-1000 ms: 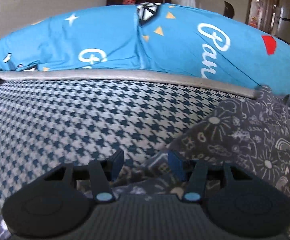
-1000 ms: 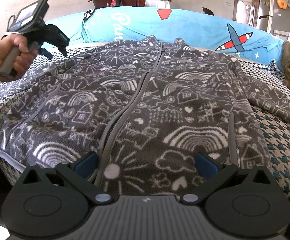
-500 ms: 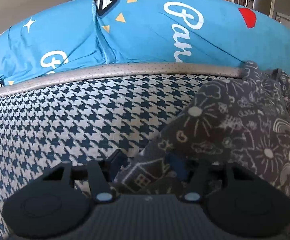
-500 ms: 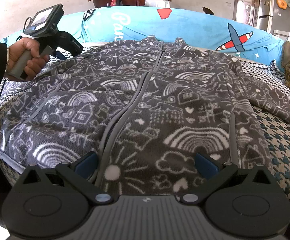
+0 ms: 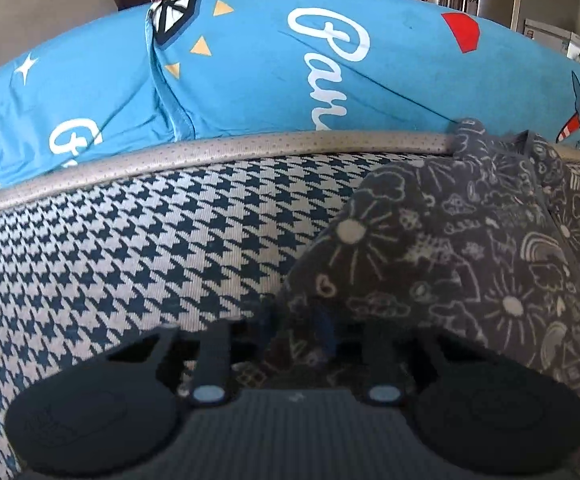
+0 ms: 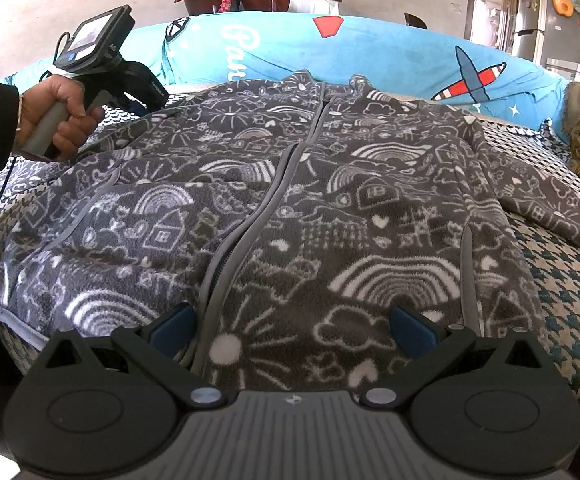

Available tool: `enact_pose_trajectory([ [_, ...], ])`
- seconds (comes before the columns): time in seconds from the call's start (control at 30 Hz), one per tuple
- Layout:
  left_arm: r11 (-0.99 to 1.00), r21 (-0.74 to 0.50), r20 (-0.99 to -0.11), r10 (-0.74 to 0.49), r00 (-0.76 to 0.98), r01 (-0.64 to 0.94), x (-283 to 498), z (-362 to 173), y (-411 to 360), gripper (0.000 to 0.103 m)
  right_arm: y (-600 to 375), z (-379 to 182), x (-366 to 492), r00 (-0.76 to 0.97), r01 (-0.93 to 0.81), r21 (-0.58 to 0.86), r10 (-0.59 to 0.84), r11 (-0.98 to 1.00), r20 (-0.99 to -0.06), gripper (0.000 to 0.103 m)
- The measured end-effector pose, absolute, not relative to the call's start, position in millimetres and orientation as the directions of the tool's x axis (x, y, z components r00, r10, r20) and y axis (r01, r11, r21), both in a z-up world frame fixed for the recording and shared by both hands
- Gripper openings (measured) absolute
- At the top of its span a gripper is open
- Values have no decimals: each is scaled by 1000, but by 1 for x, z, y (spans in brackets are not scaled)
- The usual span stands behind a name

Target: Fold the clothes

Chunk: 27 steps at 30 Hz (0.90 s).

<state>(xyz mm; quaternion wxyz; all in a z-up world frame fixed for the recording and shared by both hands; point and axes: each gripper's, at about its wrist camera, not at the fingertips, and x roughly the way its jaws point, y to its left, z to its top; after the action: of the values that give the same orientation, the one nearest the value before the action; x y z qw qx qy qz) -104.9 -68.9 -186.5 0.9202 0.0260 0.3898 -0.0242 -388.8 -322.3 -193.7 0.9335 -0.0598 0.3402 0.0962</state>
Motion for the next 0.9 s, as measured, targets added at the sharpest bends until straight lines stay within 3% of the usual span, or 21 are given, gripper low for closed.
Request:
enact_pose_trajectory([
  [0.27,982,189,-665,125,736,3,-101,-190,-91,9,-323,-191,-388,755,-225,-41,148,974,-638,103],
  [0.77,961,267,-616,232,753,-77,-71,-204,-82,11,-324,-192,-382,761,-217,-23,154,976,-631,103],
  [0.9,967,223,-628,241,740,-125,-72,-204,-61,14,-324,-192,-382,760,-219,-28,153,975,-631,103],
])
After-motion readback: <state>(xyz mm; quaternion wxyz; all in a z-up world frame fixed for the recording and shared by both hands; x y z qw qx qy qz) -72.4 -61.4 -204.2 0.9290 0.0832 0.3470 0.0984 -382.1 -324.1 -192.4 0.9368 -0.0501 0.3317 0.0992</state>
